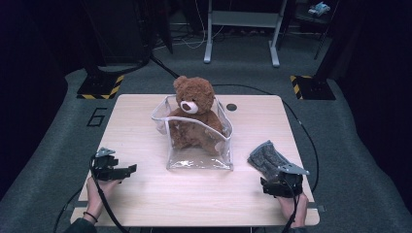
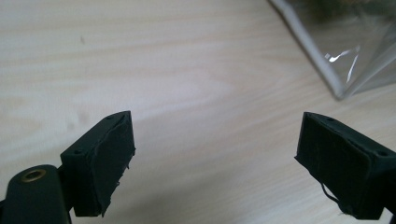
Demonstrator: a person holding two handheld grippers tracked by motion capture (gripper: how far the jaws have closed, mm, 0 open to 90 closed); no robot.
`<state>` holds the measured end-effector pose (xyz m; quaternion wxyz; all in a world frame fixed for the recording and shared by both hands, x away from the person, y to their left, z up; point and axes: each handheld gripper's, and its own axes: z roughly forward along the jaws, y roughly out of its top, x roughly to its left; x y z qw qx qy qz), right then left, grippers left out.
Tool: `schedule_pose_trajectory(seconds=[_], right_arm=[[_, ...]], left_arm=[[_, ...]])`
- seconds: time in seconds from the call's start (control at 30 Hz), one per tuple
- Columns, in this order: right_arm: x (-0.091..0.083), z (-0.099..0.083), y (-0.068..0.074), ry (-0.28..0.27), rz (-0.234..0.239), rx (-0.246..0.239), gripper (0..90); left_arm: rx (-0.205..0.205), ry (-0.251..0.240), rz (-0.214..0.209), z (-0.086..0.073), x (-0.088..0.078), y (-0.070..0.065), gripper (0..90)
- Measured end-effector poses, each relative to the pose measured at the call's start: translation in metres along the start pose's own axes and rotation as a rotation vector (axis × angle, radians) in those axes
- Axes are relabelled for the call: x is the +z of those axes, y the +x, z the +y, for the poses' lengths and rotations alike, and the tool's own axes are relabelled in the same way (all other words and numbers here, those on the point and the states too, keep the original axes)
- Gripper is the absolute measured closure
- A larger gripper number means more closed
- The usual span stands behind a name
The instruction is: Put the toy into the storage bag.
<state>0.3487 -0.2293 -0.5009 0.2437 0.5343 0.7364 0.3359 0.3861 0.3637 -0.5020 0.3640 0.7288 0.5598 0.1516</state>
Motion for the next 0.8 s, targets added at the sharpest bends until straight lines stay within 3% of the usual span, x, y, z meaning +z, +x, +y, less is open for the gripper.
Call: schedule_pose_trajectory(seconds=[0.17, 0.4, 0.43, 0.57, 0.67, 0.8], right_arm=[[0.003, -0.014, -0.009, -0.006, 0.002, 0.050, 3.8], [0.010, -0.027, -0.016, 0.015, 0.005, 0.082, 2.9], [0.010, -0.027, -0.017, 0.005, 0.002, 0.074, 3.4], [0.012, -0.027, -0.016, 0.023, -0.007, 0.074, 3.4], [0.013, -0.027, -0.012, 0.039, -0.032, 0.045, 2.7], [0.013, -0.027, -0.010, 0.042, -0.026, 0.042, 2.8]], left_arm=[[-0.016, -0.004, 0.022, -0.020, 0.008, 0.004, 9.9], [0.046, -0.059, 0.063, -0.027, 0.011, 0.000, 8.8], [0.050, -0.075, 0.067, -0.029, 0.012, 0.000, 8.9], [0.096, -0.056, 0.085, -0.029, 0.013, -0.004, 7.8], [0.131, -0.034, 0.108, -0.030, 0.014, -0.008, 8.4], [0.139, -0.041, 0.117, -0.030, 0.016, -0.010, 8.3]])
